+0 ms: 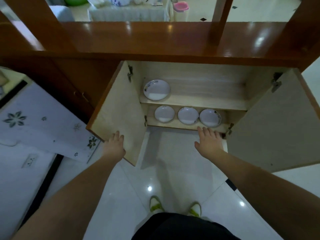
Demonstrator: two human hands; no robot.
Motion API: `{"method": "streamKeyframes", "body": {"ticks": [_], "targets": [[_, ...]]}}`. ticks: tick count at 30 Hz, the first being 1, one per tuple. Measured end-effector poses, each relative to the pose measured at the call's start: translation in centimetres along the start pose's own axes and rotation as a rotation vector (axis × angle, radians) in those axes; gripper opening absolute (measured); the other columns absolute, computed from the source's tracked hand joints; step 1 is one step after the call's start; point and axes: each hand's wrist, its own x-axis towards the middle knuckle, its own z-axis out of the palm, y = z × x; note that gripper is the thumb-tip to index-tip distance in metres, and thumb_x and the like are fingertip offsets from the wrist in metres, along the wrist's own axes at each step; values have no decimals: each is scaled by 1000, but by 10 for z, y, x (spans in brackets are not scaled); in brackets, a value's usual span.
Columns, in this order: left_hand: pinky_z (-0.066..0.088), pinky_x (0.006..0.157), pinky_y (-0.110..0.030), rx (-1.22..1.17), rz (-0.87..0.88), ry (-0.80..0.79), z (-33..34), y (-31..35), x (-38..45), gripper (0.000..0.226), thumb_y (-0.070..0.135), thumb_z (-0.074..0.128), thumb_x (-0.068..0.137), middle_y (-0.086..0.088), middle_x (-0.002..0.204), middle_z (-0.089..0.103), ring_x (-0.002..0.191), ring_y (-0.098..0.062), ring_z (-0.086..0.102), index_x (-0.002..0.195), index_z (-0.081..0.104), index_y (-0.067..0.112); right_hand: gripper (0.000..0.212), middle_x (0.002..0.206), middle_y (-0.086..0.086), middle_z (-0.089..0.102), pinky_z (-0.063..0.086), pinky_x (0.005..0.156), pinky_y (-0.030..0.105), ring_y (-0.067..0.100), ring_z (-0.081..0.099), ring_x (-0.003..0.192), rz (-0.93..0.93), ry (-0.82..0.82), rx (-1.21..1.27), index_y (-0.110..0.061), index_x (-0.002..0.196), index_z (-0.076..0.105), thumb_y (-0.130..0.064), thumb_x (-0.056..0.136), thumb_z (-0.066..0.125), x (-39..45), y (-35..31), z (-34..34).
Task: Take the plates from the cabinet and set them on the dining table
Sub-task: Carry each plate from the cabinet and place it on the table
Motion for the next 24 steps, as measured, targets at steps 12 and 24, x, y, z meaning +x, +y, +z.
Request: {"method": "streamKeyframes", "body": {"ticks": [12, 24], "targets": [[16, 118, -42, -240, 132, 167, -41, -19, 30, 65, 35, 42, 94, -11, 161, 13, 147, -28, 11, 151, 20, 12, 68, 157, 9, 22, 23, 114, 42, 26, 21, 144, -51, 158, 69, -16, 151, 12, -41, 94, 40, 16, -88, -50], [16, 117, -46, -314, 151, 151, -64, 1, 57, 67, 34, 43, 96, -13, 160, 12, 147, -29, 12, 152, 14, 13, 65, 155, 10, 28, 28, 110, 43, 27, 27, 141, -69, 239, 137, -14, 150, 21, -37, 94, 45, 30, -121, -67]]}}
